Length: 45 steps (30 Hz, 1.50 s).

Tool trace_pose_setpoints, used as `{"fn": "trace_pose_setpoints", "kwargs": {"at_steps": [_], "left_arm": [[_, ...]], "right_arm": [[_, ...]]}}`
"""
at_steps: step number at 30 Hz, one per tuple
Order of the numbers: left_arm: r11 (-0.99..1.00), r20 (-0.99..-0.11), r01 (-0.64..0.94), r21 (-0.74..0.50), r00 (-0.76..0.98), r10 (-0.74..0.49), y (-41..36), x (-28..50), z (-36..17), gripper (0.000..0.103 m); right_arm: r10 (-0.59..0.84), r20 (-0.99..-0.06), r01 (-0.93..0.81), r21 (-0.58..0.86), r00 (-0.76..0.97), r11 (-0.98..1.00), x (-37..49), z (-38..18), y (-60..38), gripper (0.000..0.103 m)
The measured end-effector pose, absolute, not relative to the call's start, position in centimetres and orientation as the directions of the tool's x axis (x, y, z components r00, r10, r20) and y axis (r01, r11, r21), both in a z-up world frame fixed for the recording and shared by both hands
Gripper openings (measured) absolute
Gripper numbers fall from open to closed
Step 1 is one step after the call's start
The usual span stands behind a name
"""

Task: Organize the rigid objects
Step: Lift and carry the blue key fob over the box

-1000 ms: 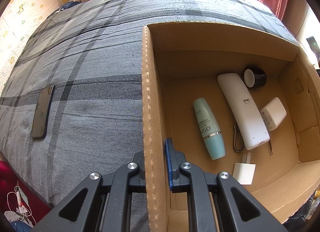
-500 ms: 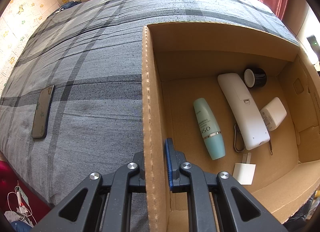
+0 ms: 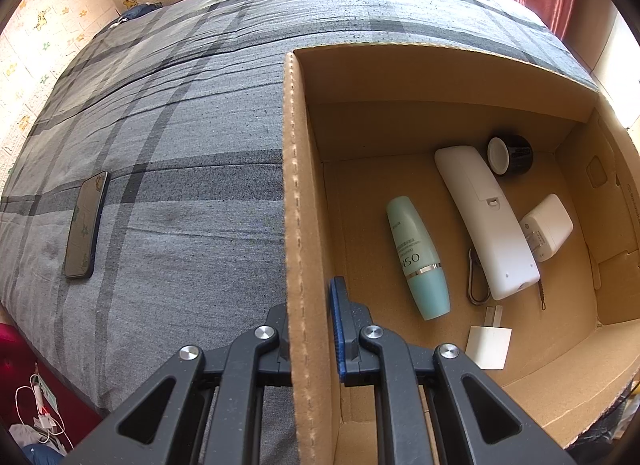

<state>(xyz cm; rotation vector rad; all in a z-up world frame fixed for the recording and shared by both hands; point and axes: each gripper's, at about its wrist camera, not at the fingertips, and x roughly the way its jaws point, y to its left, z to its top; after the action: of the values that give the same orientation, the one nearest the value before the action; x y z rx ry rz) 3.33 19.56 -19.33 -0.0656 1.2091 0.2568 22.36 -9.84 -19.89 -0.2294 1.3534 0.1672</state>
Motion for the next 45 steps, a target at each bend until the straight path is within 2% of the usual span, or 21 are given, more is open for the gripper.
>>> {"fn": "trace_pose_setpoints", "kwargs": {"at_steps": [13, 24, 37, 45], "left_arm": [[0.969, -0.931, -0.230, 0.088, 0.328, 0.162, 19.5, 3.4, -19.3, 0.013], [0.969, -0.931, -0.230, 0.087, 0.328, 0.162, 19.5, 3.4, -19.3, 0.013], [0.969, -0.931, -0.229, 0.089, 0.327, 0.163, 19.5, 3.4, -19.3, 0.013], [0.969, -0.931, -0.230, 0.087, 0.328, 0.161, 19.4, 3.4, -19.2, 0.013]], "right_arm": [[-0.039, -0.968, -0.278, -0.110, 0.247, 0.954, 18.9, -16.5, -11.4, 0.034], [-0.010, -0.966, -0.305, -0.091, 0.257, 0.948, 16.5, -13.1, -10.9, 0.034], [0.060, -0.939, -0.421, -0.094, 0.338, 0.902, 14.0, -7.1, -6.6, 0.034], [0.116, -0.937, -0.502, -0.069, 0.330, 0.862, 12.5, -6.9, -2.5, 0.034]]}}
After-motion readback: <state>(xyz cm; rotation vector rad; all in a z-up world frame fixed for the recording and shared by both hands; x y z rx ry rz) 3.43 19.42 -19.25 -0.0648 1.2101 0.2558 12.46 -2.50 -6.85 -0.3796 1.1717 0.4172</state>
